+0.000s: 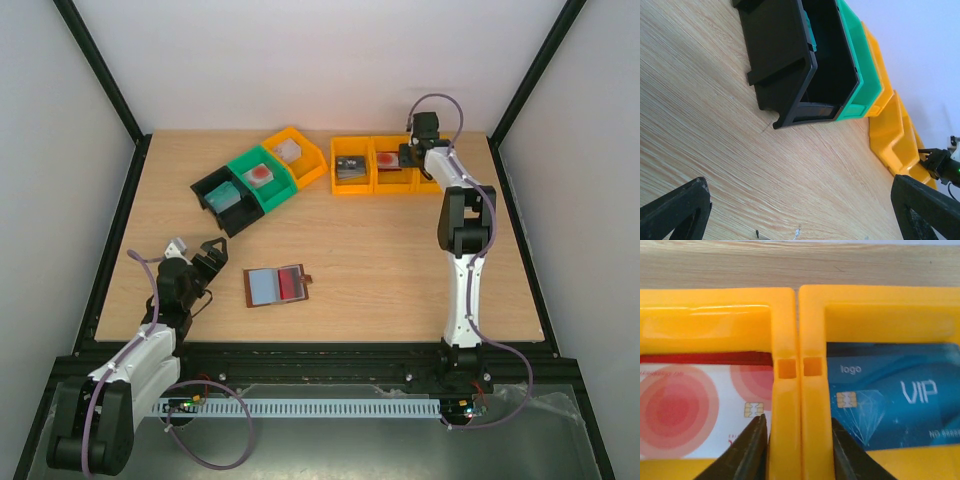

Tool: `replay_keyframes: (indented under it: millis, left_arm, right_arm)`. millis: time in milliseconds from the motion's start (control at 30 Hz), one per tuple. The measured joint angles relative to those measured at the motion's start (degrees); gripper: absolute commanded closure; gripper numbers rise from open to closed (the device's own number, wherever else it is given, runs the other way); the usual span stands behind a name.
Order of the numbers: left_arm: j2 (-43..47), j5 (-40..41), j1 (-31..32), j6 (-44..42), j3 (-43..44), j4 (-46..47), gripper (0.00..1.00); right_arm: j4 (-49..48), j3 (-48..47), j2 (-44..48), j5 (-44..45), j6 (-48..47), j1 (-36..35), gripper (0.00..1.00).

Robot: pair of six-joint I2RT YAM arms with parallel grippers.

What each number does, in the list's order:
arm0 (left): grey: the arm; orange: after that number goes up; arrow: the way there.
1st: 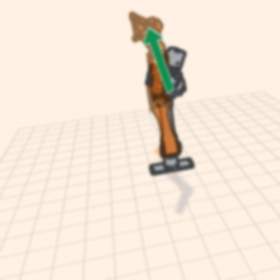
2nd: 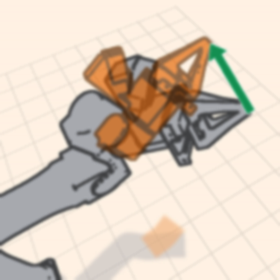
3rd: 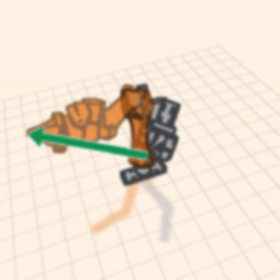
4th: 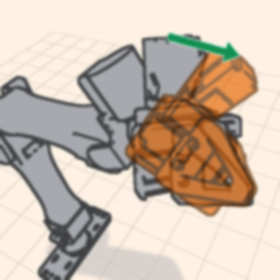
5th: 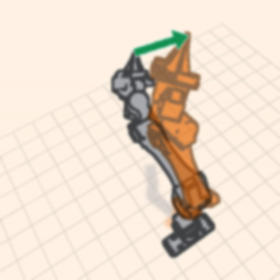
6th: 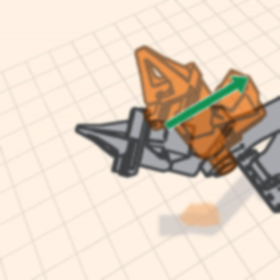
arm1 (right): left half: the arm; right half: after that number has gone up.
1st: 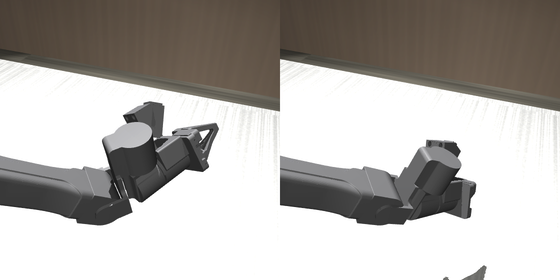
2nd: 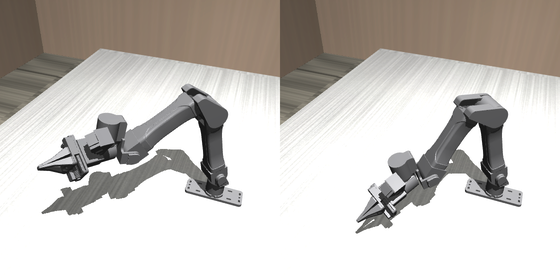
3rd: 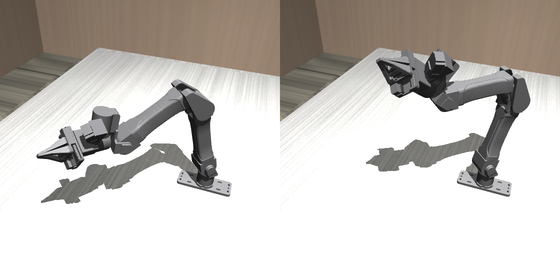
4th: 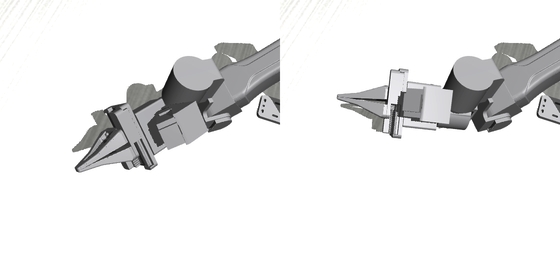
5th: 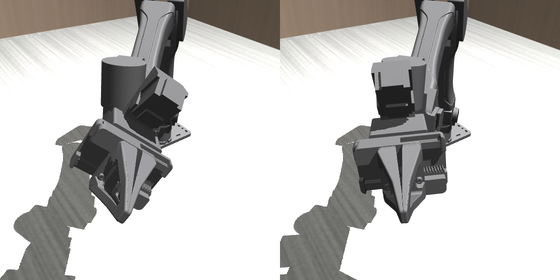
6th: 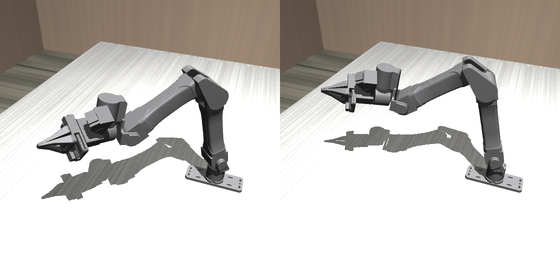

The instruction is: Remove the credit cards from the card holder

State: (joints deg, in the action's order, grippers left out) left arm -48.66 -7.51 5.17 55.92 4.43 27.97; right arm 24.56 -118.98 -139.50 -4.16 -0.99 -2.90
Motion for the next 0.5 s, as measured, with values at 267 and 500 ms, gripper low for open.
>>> replay_keyframes:
  millis: [267,500]
  left_arm:
    - [0.0,0.0,0.0,0.0,0.0,0.0,0.01]
    - [0.0,0.0,0.0,0.0,0.0,0.0,0.01]
  right_arm:
    - [-1.9,9.2,5.8,1.6,3.8,-0.3,0.85]
    - [-3.0,31.4,21.3,4.4,9.9,-2.1,0.77]
